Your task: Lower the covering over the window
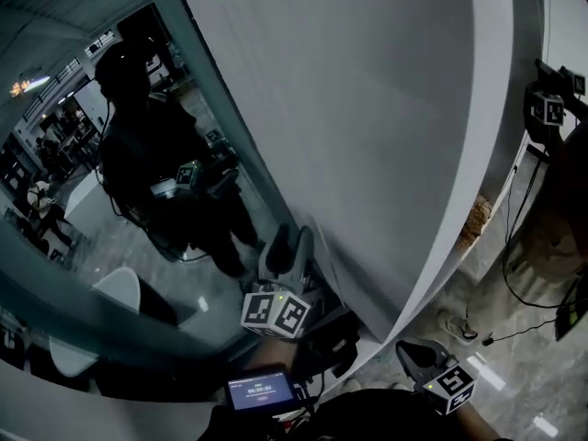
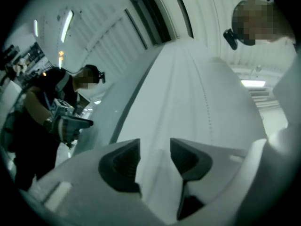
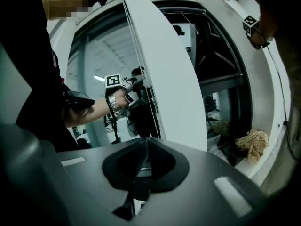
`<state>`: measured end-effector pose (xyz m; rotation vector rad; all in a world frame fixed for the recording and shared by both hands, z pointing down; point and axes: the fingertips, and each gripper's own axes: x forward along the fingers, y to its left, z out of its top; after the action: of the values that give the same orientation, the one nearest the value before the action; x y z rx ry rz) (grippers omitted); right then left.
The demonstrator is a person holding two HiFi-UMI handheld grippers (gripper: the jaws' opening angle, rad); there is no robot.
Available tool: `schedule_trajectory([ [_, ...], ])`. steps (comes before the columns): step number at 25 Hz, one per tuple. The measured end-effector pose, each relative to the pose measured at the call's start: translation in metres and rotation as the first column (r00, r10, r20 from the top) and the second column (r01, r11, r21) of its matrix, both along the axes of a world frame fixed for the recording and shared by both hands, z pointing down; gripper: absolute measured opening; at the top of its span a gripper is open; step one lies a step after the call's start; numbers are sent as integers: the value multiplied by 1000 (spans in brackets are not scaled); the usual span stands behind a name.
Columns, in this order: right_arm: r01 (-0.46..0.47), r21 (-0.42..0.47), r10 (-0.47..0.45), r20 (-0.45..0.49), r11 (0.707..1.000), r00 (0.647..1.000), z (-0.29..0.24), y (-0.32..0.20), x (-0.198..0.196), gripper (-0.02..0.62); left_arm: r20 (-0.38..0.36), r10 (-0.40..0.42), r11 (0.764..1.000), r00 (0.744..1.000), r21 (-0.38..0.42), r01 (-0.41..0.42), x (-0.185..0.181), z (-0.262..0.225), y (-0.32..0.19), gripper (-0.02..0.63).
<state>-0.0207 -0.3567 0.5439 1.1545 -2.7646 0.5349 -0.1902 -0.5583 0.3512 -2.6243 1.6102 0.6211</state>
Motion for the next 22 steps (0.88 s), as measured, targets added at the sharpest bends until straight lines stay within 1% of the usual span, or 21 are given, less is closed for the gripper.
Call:
schedule_trajectory([
  [1,-25,-6,25,4,1000,1000,0,-2,2,8,6,33,999,999,12,-33,10,-5,-3,192],
  [3,-64,-7,64,2,998,998,0,-4,3,8,20,72,997,997,21,-73,25,-14,-6,201],
  [5,-86,-10,86,-7,996,996,0,-4,2,8,20,118,992,993,36,-118,33,-17,-5,164],
  [6,-96,-14,96,-11,995,995,2,-4,3,8,16,153,987,988,42,-154,37,-17,-4,155],
  [7,-107,-18,106,-12,994,994,5,-5,3,8,13,197,979,980,48,-197,42,-17,-3,116],
  [8,-116,-23,116,-12,993,993,6,-6,3,8,15,237,970,971,54,-237,47,-19,-1,40],
  [9,-124,-28,123,-12,992,992,6,-6,2,8,20,265,962,964,57,-266,51,-20,-1,20],
  [13,-124,-27,124,-29,992,992,4,-2,-11,8,32,340,938,940,56,-341,52,-20,12,17],
  [15,-122,-15,121,-36,992,992,6,0,-15,8,34,375,925,927,47,-376,51,-11,24,17],
  [17,-107,3,107,-26,994,994,-6,-3,-23,8,26,408,912,913,31,-409,47,0,33,17],
  [19,-67,42,66,35,997,997,-39,-12,-37,8,13,423,906,906,29,-423,39,5,41,15],
  [21,-30,118,12,151,993,988,-91,-26,-56,8,10,432,901,902,29,-432,30,8,49,15],
  [22,-26,170,-9,202,985,979,-121,-34,-68,11,5,442,896,897,26,-442,26,10,54,15],
])
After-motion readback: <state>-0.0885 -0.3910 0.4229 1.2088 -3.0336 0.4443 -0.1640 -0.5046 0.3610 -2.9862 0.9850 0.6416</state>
